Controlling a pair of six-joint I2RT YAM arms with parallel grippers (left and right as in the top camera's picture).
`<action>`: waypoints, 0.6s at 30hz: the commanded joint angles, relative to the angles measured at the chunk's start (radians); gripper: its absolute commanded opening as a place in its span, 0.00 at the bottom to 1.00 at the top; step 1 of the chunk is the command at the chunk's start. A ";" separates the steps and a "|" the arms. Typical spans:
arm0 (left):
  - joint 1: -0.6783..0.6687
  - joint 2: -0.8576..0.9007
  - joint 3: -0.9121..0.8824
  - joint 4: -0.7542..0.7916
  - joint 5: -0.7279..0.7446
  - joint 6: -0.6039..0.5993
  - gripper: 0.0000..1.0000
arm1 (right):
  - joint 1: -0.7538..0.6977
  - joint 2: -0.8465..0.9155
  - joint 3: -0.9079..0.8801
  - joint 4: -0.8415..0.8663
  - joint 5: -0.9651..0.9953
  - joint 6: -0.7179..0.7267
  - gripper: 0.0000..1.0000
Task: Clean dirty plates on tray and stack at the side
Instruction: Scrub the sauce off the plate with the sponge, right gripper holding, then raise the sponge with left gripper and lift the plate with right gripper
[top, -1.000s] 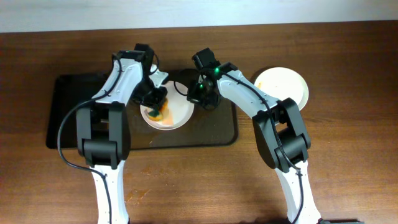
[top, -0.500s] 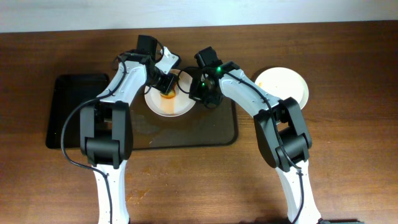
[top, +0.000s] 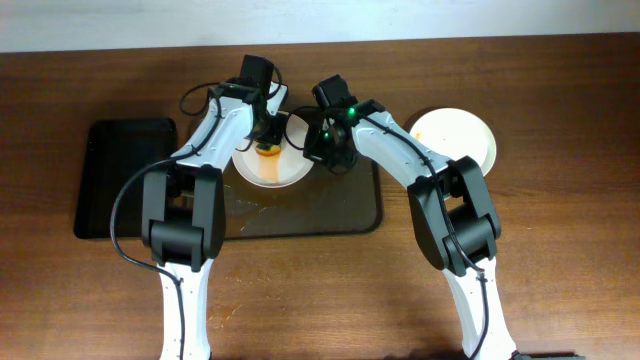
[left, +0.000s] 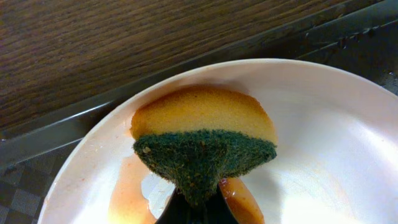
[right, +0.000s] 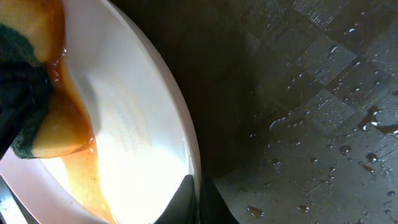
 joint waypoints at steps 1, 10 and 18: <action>0.014 0.127 -0.048 -0.016 -0.085 -0.016 0.01 | 0.005 0.019 -0.005 0.008 0.012 -0.008 0.10; 0.014 0.127 -0.048 -0.020 -0.085 -0.016 0.01 | 0.005 0.019 -0.005 0.014 0.012 -0.013 0.10; 0.085 0.122 0.455 -0.488 -0.002 -0.016 0.01 | 0.005 0.018 -0.005 -0.010 -0.019 -0.039 0.04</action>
